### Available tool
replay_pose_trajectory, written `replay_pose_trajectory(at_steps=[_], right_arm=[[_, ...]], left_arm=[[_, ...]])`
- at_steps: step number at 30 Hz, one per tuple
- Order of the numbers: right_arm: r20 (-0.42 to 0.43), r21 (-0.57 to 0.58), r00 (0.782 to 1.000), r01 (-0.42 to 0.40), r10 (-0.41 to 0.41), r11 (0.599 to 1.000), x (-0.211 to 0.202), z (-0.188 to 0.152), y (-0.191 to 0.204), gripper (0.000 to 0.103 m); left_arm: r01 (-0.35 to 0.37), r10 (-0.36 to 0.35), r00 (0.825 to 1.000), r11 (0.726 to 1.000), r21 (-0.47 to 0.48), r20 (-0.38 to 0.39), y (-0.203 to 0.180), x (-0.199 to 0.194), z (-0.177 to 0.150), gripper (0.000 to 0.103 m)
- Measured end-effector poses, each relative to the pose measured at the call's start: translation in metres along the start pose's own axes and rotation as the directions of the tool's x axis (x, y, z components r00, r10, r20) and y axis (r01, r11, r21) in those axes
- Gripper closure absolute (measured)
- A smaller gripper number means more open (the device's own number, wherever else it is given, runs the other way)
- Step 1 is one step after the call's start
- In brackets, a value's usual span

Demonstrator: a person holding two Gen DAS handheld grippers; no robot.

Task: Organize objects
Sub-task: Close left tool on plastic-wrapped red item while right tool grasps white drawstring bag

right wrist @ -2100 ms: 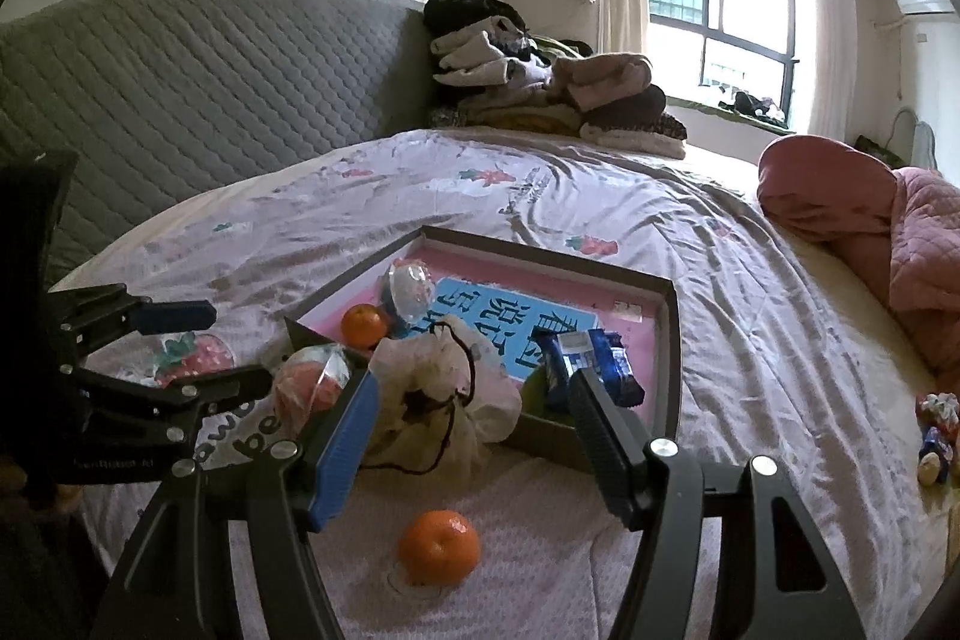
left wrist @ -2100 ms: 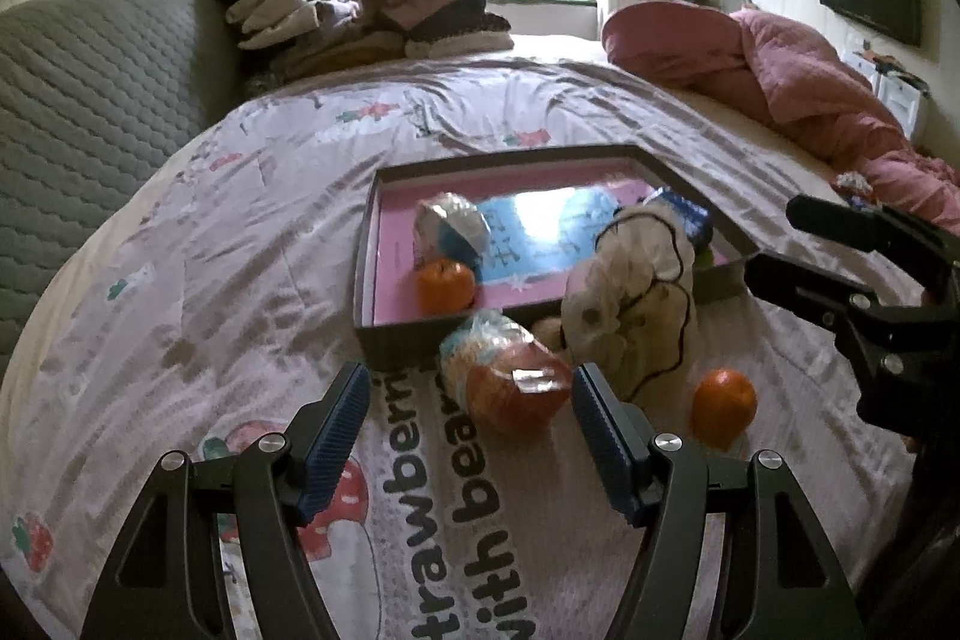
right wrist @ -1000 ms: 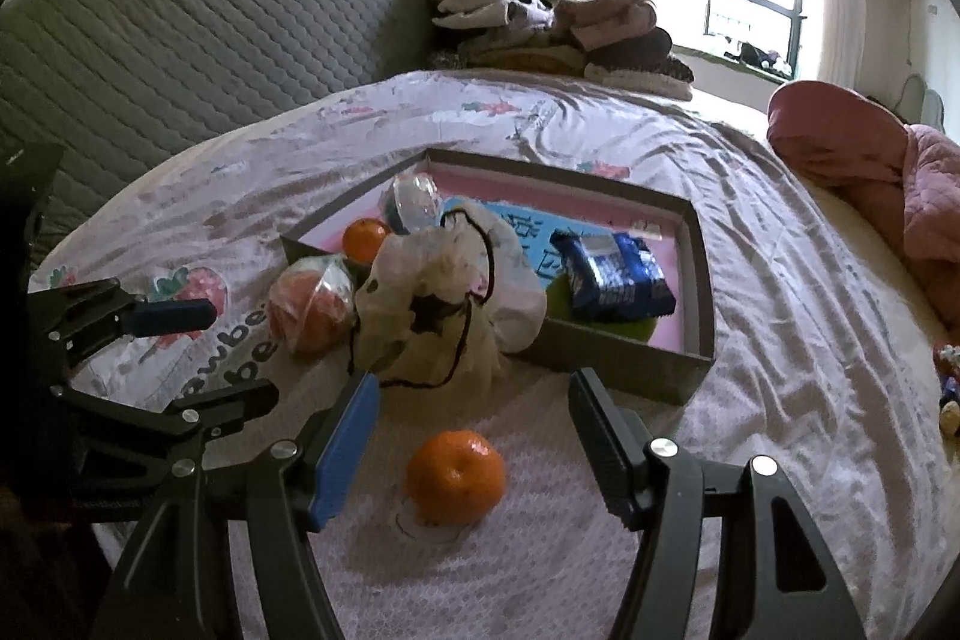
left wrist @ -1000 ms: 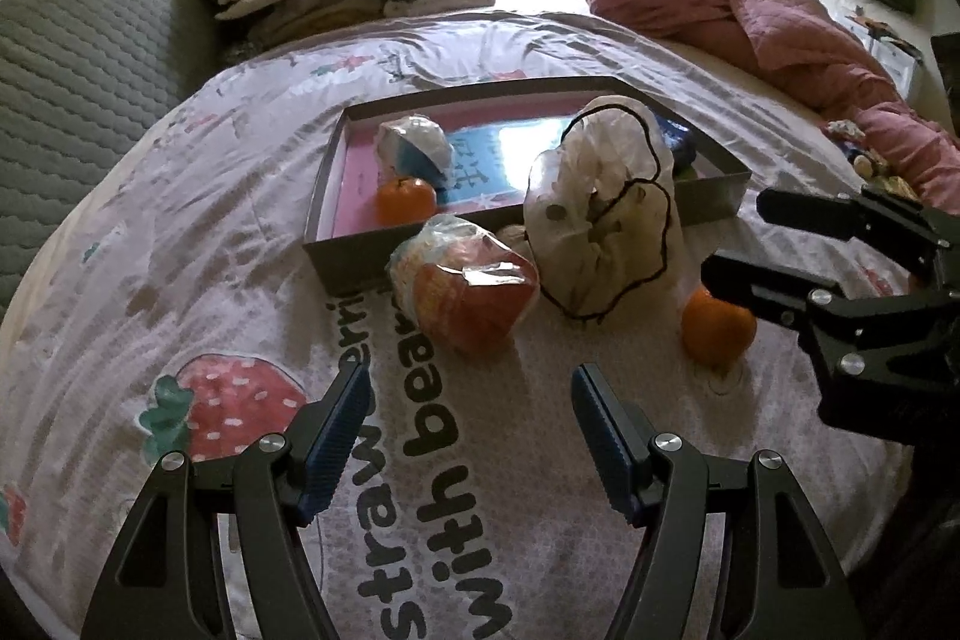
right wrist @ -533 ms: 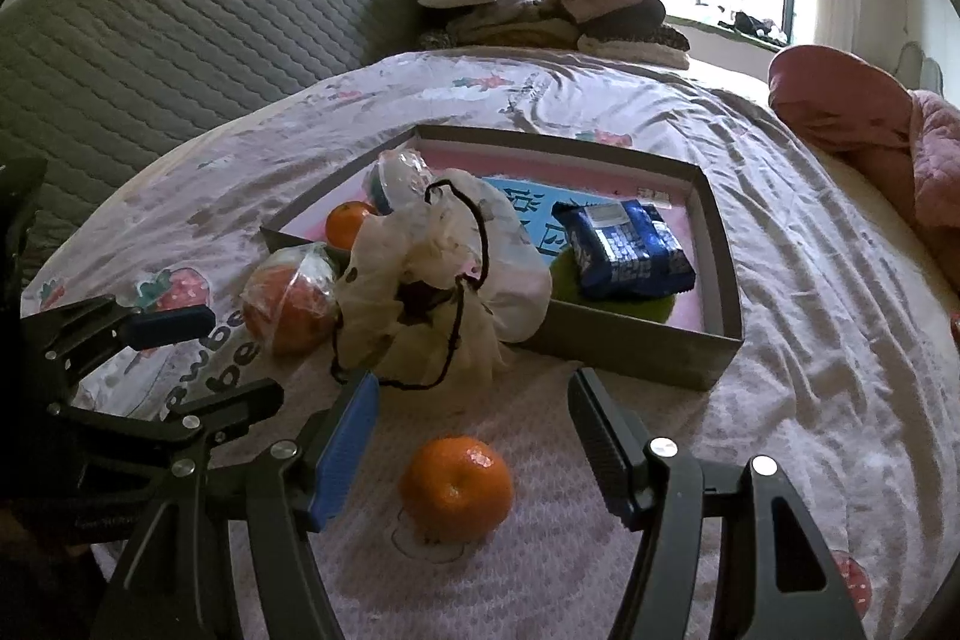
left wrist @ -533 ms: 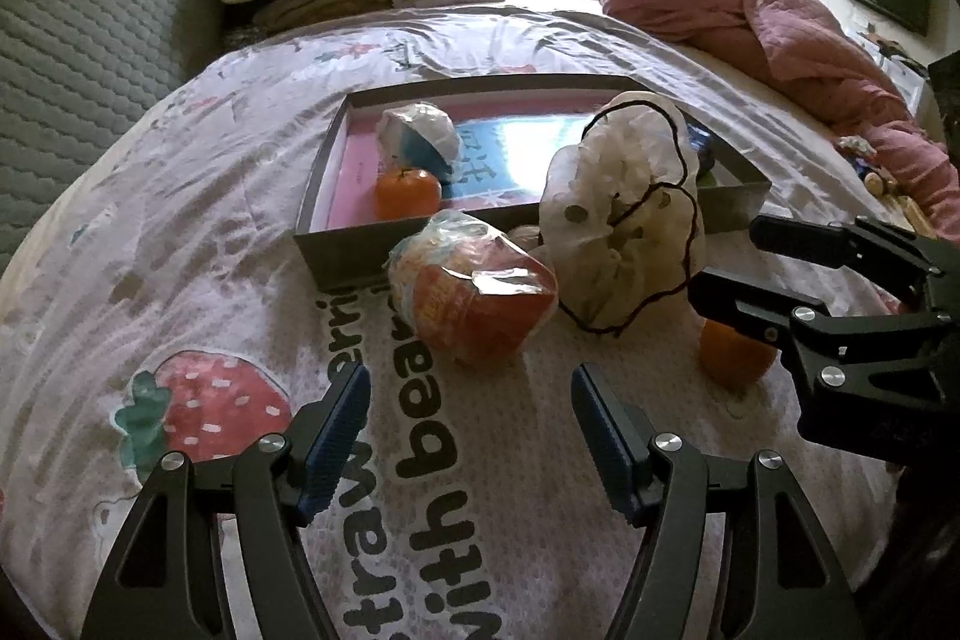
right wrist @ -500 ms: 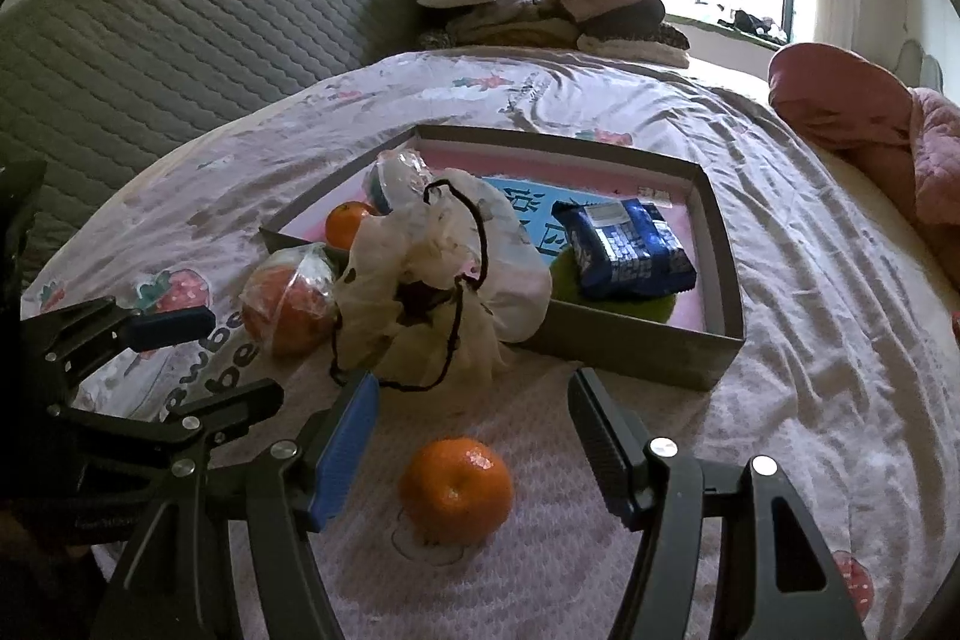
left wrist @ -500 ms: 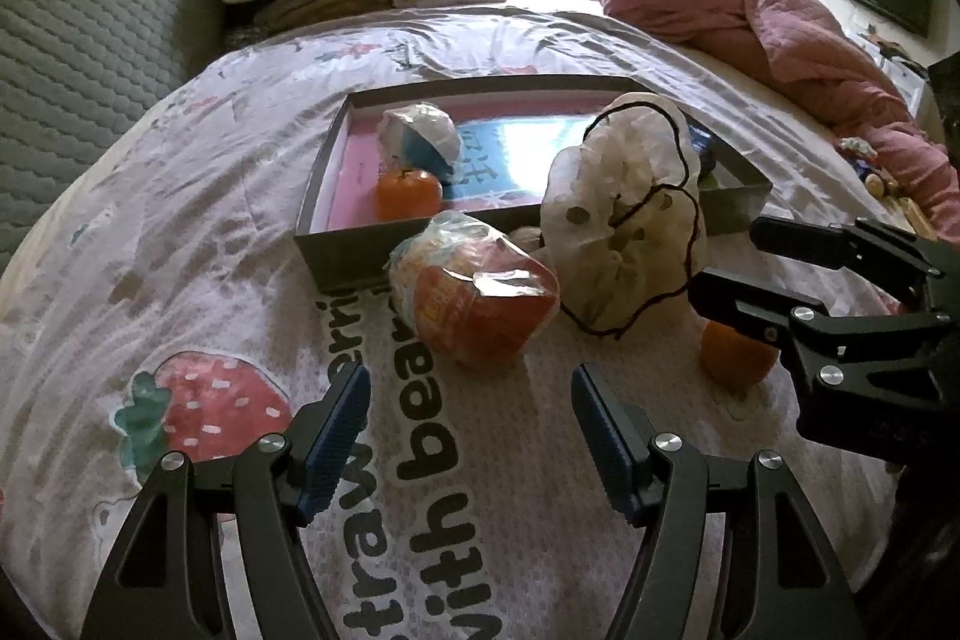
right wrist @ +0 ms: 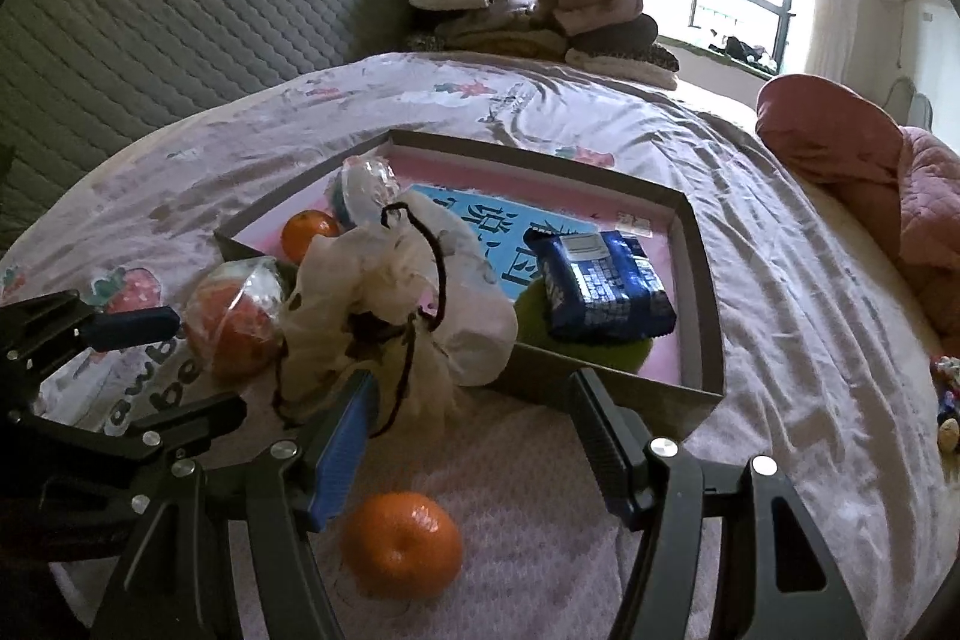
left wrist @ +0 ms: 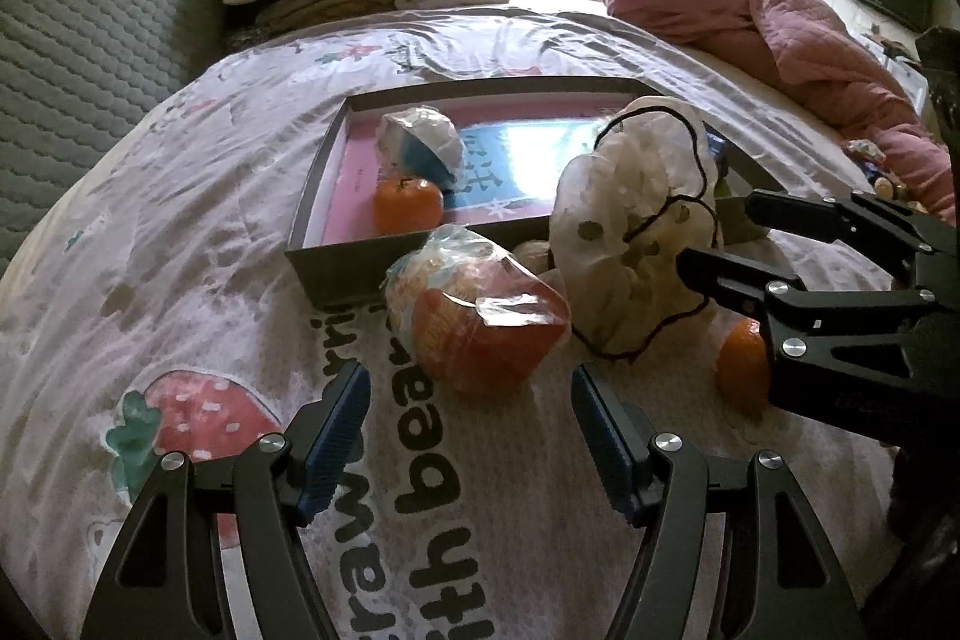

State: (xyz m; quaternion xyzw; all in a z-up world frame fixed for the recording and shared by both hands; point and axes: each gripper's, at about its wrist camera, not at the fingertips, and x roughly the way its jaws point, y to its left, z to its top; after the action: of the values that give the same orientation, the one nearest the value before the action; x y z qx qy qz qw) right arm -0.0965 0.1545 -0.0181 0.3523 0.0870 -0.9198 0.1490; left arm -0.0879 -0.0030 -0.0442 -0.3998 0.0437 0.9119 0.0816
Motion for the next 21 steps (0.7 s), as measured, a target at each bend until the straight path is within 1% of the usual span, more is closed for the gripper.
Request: replay_pose_trajectory(at_steps=[8,14,16,18,21], right_arm=[[0.019,-0.028,0.999,0.028,-0.027,0.999,0.005,0.003,0.004,0.038],[0.036,-0.071,0.999,0.016,-0.014,0.997,0.005,0.004,0.013,0.038],[0.047,-0.083,0.999,0.012,-0.008,0.996,0.003,0.003,0.015,0.040],[0.048,-0.089,0.999,0.001,0.003,0.996,0.003,0.004,0.016,0.046],[0.039,-0.095,0.999,-0.023,0.027,0.995,0.004,0.003,0.019,0.050]], left_arm=[[-0.020,0.020,1.000,0.999,-0.025,-0.006,0.008,0.007,0.004,0.032],[-0.044,0.044,0.999,0.998,-0.043,-0.003,0.016,0.008,0.006,0.032],[-0.047,0.047,0.999,0.998,-0.047,-0.003,0.018,0.008,0.006,0.032],[-0.053,0.053,0.999,0.997,-0.055,-0.005,0.022,0.009,0.006,0.032],[-0.058,0.058,0.998,0.996,-0.067,-0.008,0.027,0.010,0.007,0.032]])
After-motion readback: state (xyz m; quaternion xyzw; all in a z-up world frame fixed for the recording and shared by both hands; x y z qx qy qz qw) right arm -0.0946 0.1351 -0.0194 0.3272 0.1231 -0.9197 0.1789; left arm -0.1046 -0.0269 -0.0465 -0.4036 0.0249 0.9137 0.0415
